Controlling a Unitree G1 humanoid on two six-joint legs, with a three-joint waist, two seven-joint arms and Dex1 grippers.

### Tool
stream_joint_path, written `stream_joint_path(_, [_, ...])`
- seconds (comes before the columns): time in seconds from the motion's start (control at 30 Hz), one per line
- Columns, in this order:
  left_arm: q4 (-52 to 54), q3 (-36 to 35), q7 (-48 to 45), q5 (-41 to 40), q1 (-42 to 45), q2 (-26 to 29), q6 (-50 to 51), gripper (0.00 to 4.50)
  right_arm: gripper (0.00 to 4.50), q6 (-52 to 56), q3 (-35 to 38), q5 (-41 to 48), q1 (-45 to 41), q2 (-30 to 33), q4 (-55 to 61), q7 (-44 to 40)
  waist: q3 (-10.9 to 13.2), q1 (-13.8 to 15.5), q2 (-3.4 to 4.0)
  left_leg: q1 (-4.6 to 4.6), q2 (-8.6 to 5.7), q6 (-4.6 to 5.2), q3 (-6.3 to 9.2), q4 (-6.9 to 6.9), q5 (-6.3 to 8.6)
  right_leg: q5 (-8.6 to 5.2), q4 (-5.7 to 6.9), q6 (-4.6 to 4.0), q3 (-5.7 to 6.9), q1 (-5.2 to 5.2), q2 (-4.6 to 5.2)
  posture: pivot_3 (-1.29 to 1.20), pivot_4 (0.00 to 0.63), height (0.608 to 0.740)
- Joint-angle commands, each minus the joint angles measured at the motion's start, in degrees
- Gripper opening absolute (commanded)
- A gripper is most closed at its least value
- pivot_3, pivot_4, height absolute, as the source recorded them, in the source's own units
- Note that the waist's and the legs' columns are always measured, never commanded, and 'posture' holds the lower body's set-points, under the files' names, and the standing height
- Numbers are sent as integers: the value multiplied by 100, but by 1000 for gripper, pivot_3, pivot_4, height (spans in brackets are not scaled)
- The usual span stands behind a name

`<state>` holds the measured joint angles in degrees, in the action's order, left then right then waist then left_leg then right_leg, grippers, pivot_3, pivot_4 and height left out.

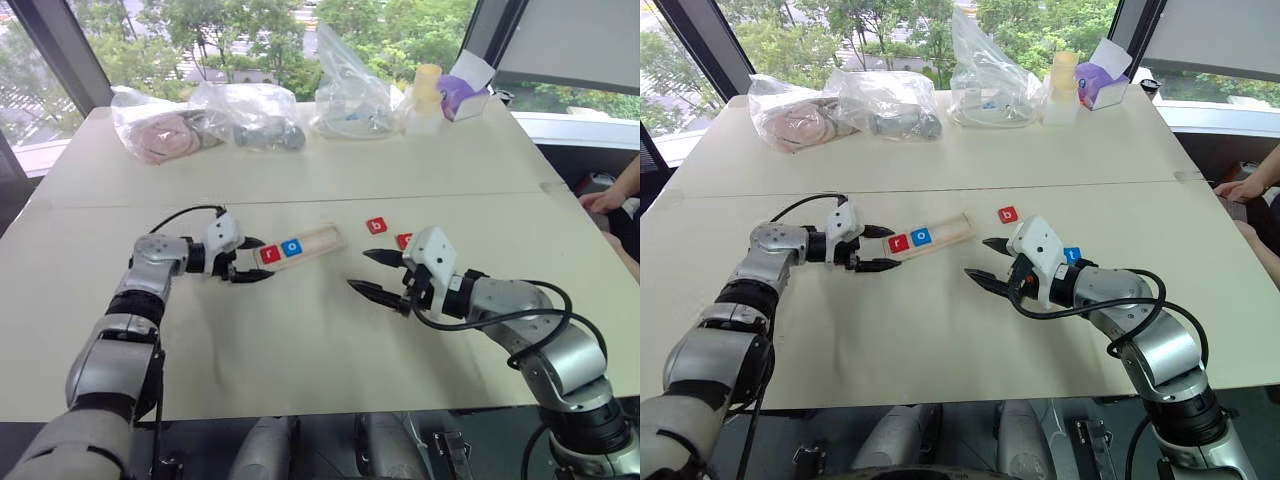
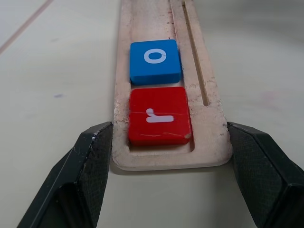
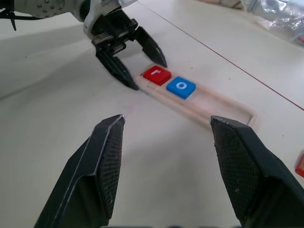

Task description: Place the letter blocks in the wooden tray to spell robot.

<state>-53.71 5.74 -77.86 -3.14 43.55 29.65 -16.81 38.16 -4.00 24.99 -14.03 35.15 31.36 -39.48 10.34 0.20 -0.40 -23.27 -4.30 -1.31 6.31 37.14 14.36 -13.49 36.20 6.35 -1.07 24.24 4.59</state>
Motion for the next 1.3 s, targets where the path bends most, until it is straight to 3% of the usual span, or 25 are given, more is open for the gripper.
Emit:
stream_joint_path(0.03, [1059, 295, -796, -245, -653, -14, 230, 3122, 2932, -42, 130, 32, -80, 89, 194, -13, -1, -6, 1, -1, 0, 0, 0, -1, 0, 0, -2, 0, -2, 2, 1, 0, 150, 740])
stream_joint_path(0.3, [2748, 522, -882, -377, -1705, 203, 668, 3122, 2932, -38, 139, 51, -160, 180, 116, -79, -3, 4, 5, 0, 0, 1, 1, -3, 1, 0, -2, -2, -7, 3, 4, 0, 150, 740])
stream_joint_path(1.0, [3214, 771, -229, -124, -2044, 504, 646, 3122, 2932, -107, 15, -35, -329, 137, -39, -165, -11, -2, 16, 3, 1, 1, 0, -3, 1, 0, -2, -2, -7, 2, 2, 0, 150, 740])
stream_joint_path(1.07, [3192, 758, -135, -115, -2032, 513, 724, 4188, 2932, -104, 6, -38, -343, 124, -41, -159, -14, 4, 17, 3, 1, 1, 0, -3, 1, 0, -2, -2, -7, 1, 2, 0, 150, 740])
stream_joint_path(1.1, [3187, 758, -97, -115, -2027, 515, 749, 4458, 2932, -105, 5, -38, -346, 121, -44, -160, -14, 5, 17, 4, 1, 1, 0, -3, 1, 0, -2, -2, -7, 0, 2, 0, 150, 740])
stream_joint_path(1.3, [3429, 532, -40, -268, -2312, 905, 943, 4458, 2932, -101, -63, -53, -370, 55, -77, -166, -18, -56, 18, 8, 4, 1, -2, -4, 1, 0, -1, -3, -8, -1, -1, 0, 150, 740])
